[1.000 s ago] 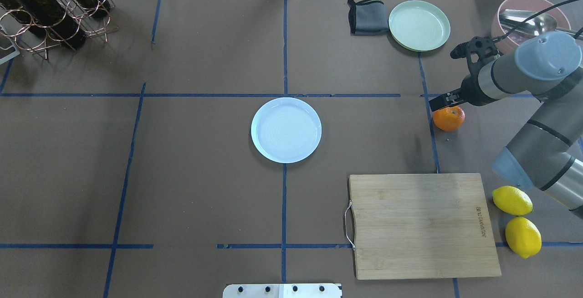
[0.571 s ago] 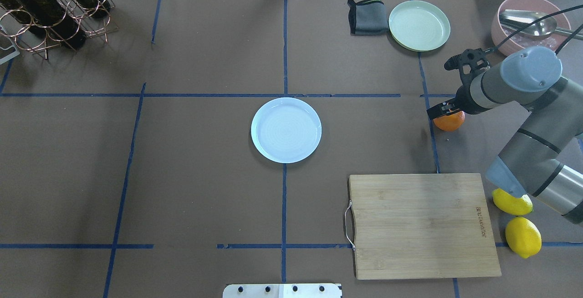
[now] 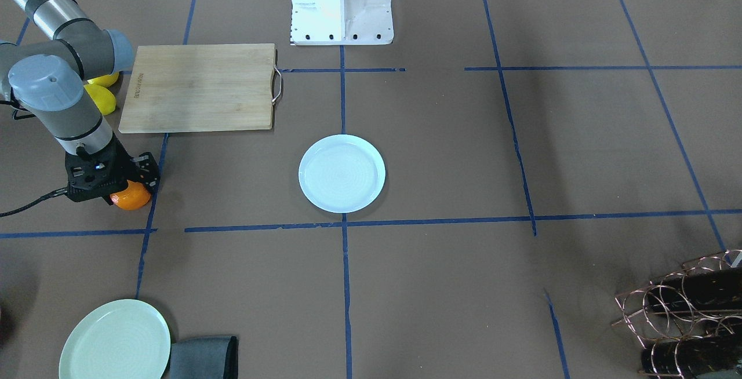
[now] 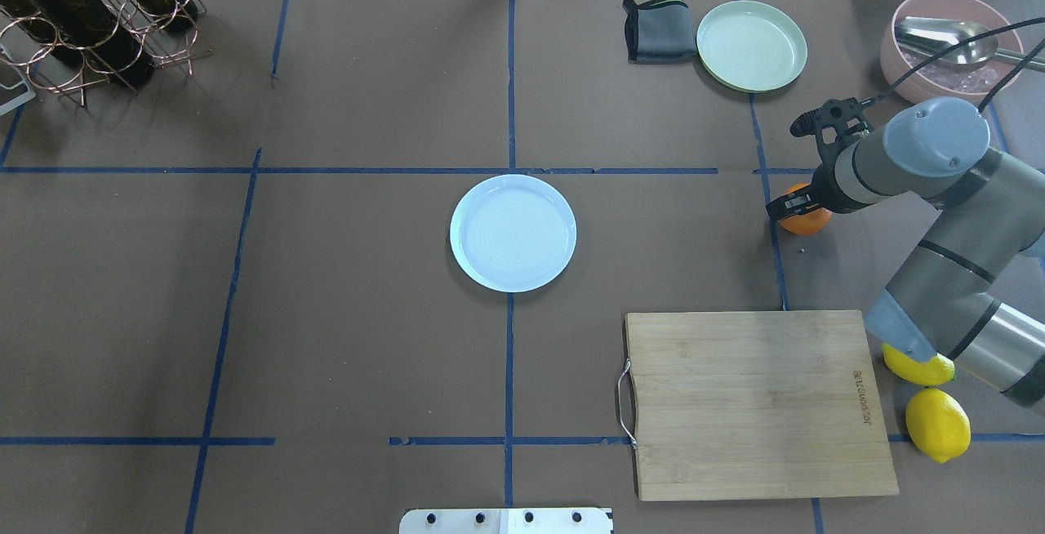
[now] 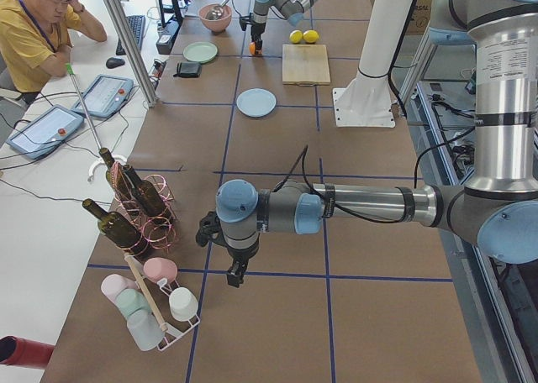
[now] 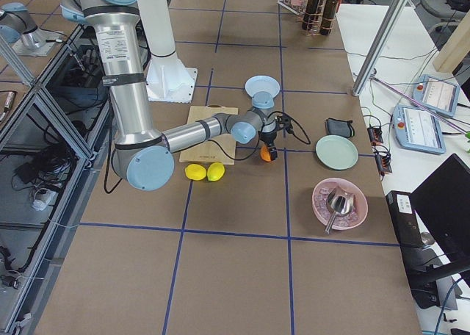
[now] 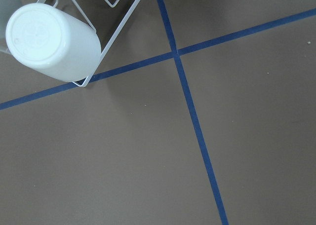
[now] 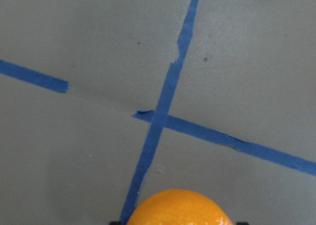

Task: Pick orange to plate
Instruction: 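Close the right gripper on the tangerine and lift it, then carry the tangerine with the right gripper over the light blue plate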

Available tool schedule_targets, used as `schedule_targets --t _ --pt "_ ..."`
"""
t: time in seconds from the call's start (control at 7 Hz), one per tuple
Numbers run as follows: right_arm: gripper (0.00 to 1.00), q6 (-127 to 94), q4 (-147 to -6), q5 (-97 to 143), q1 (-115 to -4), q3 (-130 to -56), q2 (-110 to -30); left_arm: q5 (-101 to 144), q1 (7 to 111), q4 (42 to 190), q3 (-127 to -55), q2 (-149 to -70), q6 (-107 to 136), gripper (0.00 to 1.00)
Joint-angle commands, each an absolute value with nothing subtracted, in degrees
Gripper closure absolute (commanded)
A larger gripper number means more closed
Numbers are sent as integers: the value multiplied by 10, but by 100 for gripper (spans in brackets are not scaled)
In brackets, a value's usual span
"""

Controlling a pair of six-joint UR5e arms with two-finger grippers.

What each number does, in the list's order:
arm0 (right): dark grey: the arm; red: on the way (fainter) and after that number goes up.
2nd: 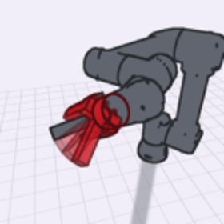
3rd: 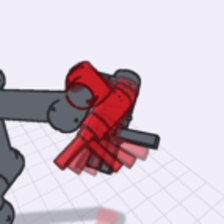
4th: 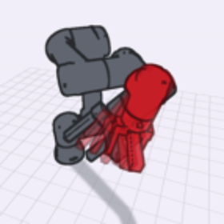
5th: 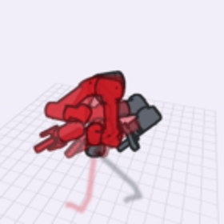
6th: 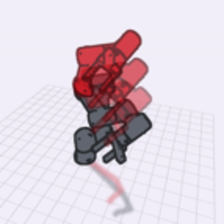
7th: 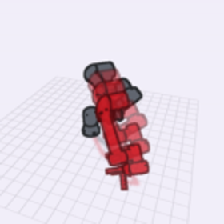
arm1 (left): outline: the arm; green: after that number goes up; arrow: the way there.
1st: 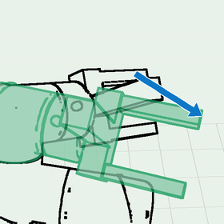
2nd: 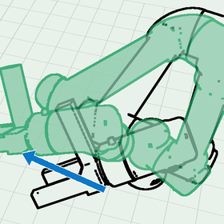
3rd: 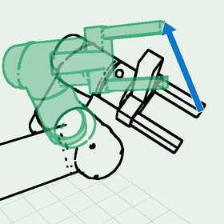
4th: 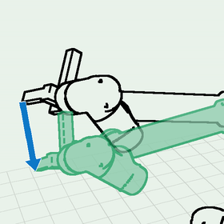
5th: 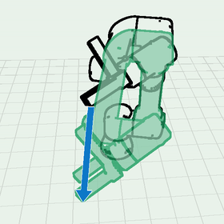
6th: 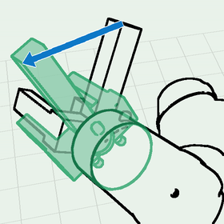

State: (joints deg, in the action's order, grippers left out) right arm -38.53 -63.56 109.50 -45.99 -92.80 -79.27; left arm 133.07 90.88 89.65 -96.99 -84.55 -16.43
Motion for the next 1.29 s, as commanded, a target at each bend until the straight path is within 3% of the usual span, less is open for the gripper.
schedule_targets --t 0.0,0.29,0.57,0.86,1.14 --pt "96 -419 -647 1097 -457 -964 -779 1331 909 896 -970 -846 -164 0" --pt "92 -536 -780 1055 -386 -954 -633 1332 909 896 -971 -846 -164 0" --pt "90 -643 -850 1009 -339 -855 -458 1332 909 896 -976 -846 -164 0" --pt "88 -681 -851 956 -297 -771 -385 1332 909 896 -976 -847 -164 0" --pt "86 -689 -851 926 -270 -749 -380 1332 909 896 -976 -846 -164 0"
